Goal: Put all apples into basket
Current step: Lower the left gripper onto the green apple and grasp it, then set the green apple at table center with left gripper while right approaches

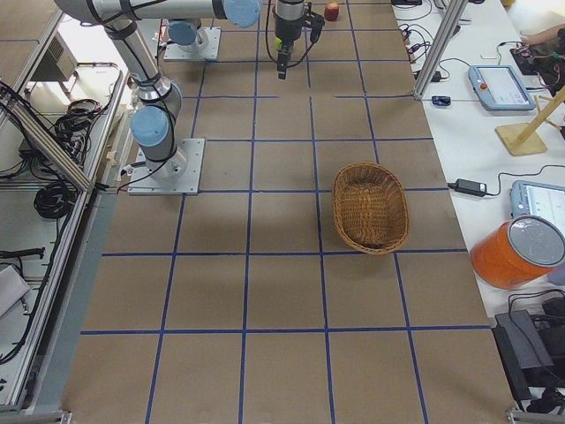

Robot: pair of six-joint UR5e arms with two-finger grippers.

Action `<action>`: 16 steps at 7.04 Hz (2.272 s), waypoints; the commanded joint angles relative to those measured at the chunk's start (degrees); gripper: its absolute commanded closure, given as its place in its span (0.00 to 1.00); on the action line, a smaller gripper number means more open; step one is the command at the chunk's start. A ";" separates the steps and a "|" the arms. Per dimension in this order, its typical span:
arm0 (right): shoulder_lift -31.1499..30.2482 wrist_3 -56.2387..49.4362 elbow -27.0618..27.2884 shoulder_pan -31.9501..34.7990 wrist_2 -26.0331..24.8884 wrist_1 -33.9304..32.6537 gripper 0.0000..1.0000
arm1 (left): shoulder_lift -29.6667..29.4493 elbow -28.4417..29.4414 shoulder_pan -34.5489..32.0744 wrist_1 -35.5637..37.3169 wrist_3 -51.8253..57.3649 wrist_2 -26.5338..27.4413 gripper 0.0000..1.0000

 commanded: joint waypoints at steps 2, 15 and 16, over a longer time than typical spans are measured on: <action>-0.06 -0.02 0.00 0.00 -0.06 0.00 0.00 | -1.74 -19.60 3.39 23.38 3.61 0.85 0.00; -0.23 0.68 0.09 0.00 0.11 0.00 0.00 | -17.62 1.21 -18.08 21.15 -56.49 -4.14 0.69; 0.03 0.08 0.09 0.00 0.02 -0.26 0.00 | -21.58 4.92 -22.93 21.16 -65.12 -4.50 0.69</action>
